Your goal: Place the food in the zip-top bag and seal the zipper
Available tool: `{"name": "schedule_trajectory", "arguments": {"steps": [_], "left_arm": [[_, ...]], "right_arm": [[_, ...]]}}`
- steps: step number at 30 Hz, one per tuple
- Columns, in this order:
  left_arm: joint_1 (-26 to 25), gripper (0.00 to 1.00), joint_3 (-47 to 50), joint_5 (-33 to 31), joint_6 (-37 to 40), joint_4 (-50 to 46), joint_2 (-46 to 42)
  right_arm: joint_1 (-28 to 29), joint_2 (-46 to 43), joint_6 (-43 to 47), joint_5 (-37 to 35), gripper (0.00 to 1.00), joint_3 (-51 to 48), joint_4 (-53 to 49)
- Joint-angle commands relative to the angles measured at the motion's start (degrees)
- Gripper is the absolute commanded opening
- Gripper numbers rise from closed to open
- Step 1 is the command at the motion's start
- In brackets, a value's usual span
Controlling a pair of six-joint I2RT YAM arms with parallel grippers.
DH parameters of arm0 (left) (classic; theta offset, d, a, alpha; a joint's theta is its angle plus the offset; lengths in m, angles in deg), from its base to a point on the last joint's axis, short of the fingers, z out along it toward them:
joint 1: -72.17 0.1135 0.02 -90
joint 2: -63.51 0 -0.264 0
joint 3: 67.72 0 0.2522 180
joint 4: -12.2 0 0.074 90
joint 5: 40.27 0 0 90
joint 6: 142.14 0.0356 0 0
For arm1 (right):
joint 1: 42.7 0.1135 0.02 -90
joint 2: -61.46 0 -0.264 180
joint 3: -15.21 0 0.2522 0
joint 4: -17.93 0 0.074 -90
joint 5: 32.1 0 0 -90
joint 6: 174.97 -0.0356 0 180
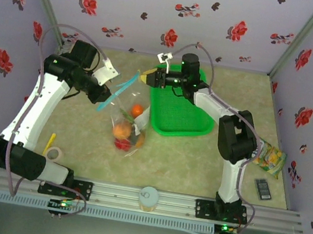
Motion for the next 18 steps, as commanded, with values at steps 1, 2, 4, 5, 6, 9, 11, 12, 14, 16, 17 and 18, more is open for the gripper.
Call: {"name": "schedule_trajectory", "arguments": {"steps": [1,2,4,5,6,9,11,12,14,16,17,18], "left_arm": [[0.51,0.13,0.03,1.0,-0.88,0.48,0.08],[0.48,0.13,0.18,0.91,-0.83,0.48,0.1],[0.49,0.13,0.25,0.66,-1.12,0.61,0.22],[0.56,0.13,0.32,0.54,-1.17,0.67,0.27],[0.56,0.13,0.35,0.55,-1.3,0.83,0.28],[0.49,0.13,0.25,0.4,-1.76,1.05,0.07],[0.51,0.14,0.25,0.26,-1.92,1.28,0.02],[0.51,0.14,0.25,0.21,-2.12,1.39,-0.04],[0.52,0.18,0.31,0.12,-2.37,1.68,-0.25],[0.53,0.23,0.39,0.13,-2.73,2.25,-0.39],[0.55,0.28,0.47,0.2,-3.15,2.57,-0.46],[0.53,0.29,0.51,0.43,-3.33,2.88,-0.63]], "right_arm": [[0.5,-2.77,-0.95,4.68,0.41,-2.63,4.14],[0.54,-3.59,-1.27,5.07,0.39,-3.52,4.89],[0.49,-5.27,-1.04,5.69,0.32,-4.84,5.06],[0.46,-6.07,-0.87,5.82,0.29,-5.37,4.93],[0.41,-6.83,-0.53,5.66,0.26,-5.72,4.47],[0.23,-9.07,2.24,4.2,0.17,-6.29,0.73],[0.22,-10.51,4.62,2.4,0.02,-6.76,-2.1],[0.16,-11.4,5.46,1.24,0.0,-7.25,-2.67],[0.23,-13.07,6.38,-0.39,0.0,-8.34,-2.81],[0.23,-15.01,6.52,-2.9,0.0,-9.63,-2.44],[0.23,-15.9,6.52,-4.52,0.0,-10.34,-2.39],[0.23,-17.1,6.59,-7.01,0.0,-10.93,-2.9]]}}
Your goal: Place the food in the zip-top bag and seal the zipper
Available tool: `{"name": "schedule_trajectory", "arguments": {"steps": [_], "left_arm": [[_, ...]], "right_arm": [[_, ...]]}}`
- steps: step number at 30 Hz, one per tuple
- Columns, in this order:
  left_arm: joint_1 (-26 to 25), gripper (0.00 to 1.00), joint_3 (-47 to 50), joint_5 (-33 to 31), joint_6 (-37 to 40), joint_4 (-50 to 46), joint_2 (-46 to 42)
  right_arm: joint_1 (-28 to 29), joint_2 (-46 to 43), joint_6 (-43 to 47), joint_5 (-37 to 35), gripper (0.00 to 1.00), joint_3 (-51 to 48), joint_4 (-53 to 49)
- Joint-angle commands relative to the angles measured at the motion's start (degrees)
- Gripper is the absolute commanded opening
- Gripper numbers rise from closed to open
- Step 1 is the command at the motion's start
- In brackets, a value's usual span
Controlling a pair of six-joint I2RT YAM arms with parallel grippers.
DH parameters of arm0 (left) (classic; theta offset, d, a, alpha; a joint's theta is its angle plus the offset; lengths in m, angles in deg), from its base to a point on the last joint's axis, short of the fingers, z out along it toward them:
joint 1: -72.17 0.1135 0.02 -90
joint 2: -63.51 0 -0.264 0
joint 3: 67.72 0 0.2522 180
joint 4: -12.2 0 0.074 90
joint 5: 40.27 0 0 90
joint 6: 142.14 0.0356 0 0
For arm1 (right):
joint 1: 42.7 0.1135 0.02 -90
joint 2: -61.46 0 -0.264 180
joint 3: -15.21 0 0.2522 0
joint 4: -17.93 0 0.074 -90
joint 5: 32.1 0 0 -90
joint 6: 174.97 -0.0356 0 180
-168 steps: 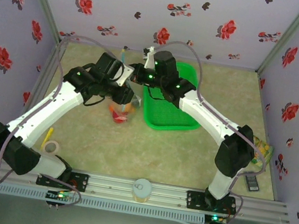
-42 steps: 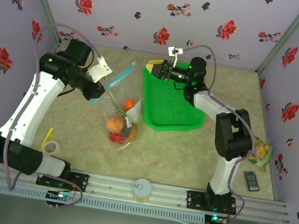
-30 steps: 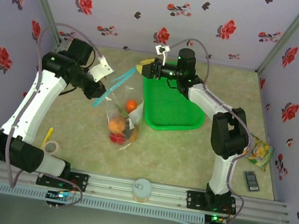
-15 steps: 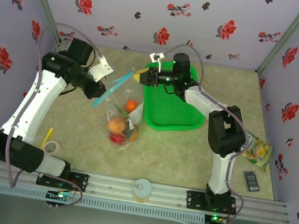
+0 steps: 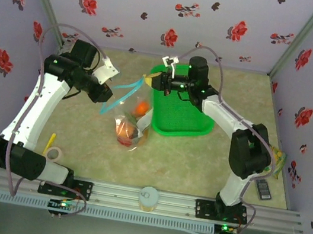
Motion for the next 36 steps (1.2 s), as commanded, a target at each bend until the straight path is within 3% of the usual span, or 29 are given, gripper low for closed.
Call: {"name": "schedule_trajectory", "arguments": {"steps": [1,6,13,19,24,28,36], "left_arm": [[0.42,0.29,0.46,0.91,-1.39,1.74,-0.9],[0.45,0.32,2.9,3.94,-2.25,4.36,-3.21],[0.5,0.38,13.79,6.15,-9.53,18.15,-10.96],[0.45,0.48,27.62,3.15,-16.41,30.87,-21.85],[0.16,0.5,34.24,3.85,-19.0,35.72,-27.22],[-1.24,0.56,37.04,3.72,-19.29,38.04,-28.55],[-3.32,0.57,37.74,-1.15,-18.33,41.8,-24.17]], "right_arm": [[0.04,-4.84,2.31,-8.78,0.0,-1.88,-1.93],[-0.12,-7.49,4.74,-22.02,0.0,-0.65,-14.34],[-0.32,-3.9,2.57,-26.62,0.0,3.37,-23.24],[-0.76,-1.55,0.33,-27.06,0.0,7.08,-26.94],[-0.76,-0.26,-0.19,-26.79,0.0,8.42,-27.85],[-0.76,0.38,-0.55,-26.52,0.0,8.87,-27.95],[-0.76,0.33,-1.08,-25.99,0.0,9.33,-28.06]]}}
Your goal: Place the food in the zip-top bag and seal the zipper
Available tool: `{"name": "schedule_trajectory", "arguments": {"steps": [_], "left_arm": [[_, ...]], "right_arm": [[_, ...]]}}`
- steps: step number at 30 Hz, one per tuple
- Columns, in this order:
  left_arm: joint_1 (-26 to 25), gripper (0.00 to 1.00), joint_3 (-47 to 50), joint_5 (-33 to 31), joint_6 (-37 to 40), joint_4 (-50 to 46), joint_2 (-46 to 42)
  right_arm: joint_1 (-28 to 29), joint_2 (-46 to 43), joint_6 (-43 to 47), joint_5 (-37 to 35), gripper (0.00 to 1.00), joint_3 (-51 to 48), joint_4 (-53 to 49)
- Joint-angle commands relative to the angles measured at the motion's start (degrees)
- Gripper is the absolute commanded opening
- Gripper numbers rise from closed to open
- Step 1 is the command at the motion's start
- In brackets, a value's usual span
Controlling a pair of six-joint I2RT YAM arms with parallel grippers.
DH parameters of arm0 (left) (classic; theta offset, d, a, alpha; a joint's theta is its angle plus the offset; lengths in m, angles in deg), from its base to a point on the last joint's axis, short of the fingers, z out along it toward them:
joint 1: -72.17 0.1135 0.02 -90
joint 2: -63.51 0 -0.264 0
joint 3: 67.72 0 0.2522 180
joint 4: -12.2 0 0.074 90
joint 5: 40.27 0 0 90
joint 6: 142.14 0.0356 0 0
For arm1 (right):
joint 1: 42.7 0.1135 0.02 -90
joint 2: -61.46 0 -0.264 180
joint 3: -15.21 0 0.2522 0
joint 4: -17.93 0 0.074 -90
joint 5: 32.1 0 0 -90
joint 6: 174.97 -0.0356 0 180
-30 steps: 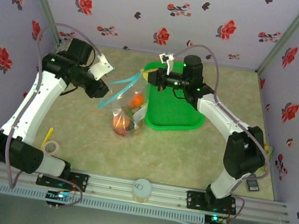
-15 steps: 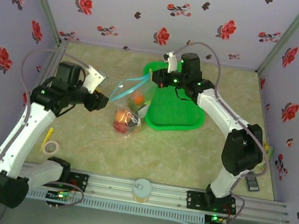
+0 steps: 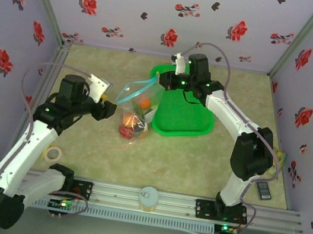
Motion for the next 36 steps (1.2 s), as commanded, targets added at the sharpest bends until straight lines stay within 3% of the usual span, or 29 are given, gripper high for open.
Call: {"name": "schedule_trajectory", "arguments": {"steps": [1,7,13,18,22,29,36], "left_arm": [[-0.93,0.58,0.46,-1.73,0.02,4.11,1.78],[-3.19,0.55,-0.33,-0.09,0.85,5.6,5.12],[-3.37,0.27,-2.66,2.92,2.18,2.71,7.43],[-3.44,0.16,-4.73,1.98,2.96,0.47,7.42],[-2.2,0.14,-11.4,-3.13,3.9,-3.94,8.41],[1.62,0.13,-27.75,-6.59,7.16,-14.79,14.92],[4.37,0.11,-28.79,-6.87,6.3,-16.25,16.4]], "right_arm": [[-0.21,0.91,-0.82,0.13,0.0,1.88,-0.52],[-0.17,1.3,-0.82,0.06,0.0,2.59,-1.04],[-0.21,1.41,-0.25,-0.48,0.0,3.47,-1.91],[-0.21,0.86,0.37,-1.66,0.0,3.53,-2.62],[-0.21,-1.46,0.37,-2.66,0.0,1.77,-0.98],[0.1,-9.64,-2.36,-3.89,0.0,-6.38,8.11],[1.27,-17.78,-5.36,-3.57,0.0,-16.78,19.14]]}}
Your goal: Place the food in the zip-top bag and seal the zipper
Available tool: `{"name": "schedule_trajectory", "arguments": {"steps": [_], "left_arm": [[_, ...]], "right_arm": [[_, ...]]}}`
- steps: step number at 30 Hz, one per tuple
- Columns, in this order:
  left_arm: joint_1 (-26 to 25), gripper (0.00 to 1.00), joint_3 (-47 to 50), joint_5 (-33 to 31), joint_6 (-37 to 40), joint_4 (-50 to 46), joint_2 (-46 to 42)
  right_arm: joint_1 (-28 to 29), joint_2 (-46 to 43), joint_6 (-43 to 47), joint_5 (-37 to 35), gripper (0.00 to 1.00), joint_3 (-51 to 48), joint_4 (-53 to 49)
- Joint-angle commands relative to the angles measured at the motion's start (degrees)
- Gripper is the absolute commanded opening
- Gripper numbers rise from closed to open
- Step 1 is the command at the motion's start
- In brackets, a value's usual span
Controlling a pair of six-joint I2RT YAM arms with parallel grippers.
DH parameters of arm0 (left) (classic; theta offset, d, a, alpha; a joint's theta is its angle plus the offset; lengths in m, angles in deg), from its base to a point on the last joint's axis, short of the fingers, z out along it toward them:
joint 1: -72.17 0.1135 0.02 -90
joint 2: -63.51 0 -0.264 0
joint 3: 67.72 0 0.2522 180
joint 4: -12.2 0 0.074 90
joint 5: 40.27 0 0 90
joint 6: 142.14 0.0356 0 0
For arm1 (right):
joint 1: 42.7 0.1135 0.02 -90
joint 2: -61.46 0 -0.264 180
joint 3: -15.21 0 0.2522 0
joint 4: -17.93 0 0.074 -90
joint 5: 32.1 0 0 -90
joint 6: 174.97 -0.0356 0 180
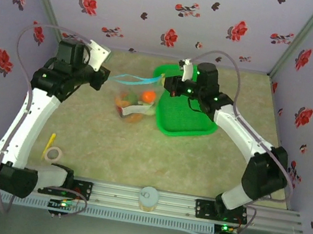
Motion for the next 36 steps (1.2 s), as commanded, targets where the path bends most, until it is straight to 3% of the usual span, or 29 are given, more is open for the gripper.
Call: {"name": "schedule_trajectory", "arguments": {"steps": [1,3,10,15,33,36], "left_arm": [[0.68,0.11,1.28,-0.95,0.77,-2.49,-0.03],[0.61,0.17,3.53,-0.53,0.93,-1.13,-1.33],[1.03,0.61,14.86,0.24,3.23,6.92,-12.8],[1.72,0.72,18.3,2.94,3.49,8.24,-17.89],[1.73,0.74,15.31,5.5,6.37,7.76,-7.06],[1.68,0.6,14.01,7.01,7.36,6.41,-4.87]], "right_arm": [[0.66,-3.97,-2.22,-0.45,0.0,-3.05,9.27],[0.85,-4.27,-2.19,-0.86,0.0,-3.34,8.66],[0.76,-0.86,-1.27,-4.64,0.0,2.08,0.21],[-0.07,4.11,-1.34,-5.13,0.0,7.9,-5.29],[-0.29,6.98,-2.27,-3.76,0.0,10.73,-5.08],[-0.29,6.99,-2.45,-3.58,0.0,10.77,-4.78]]}}
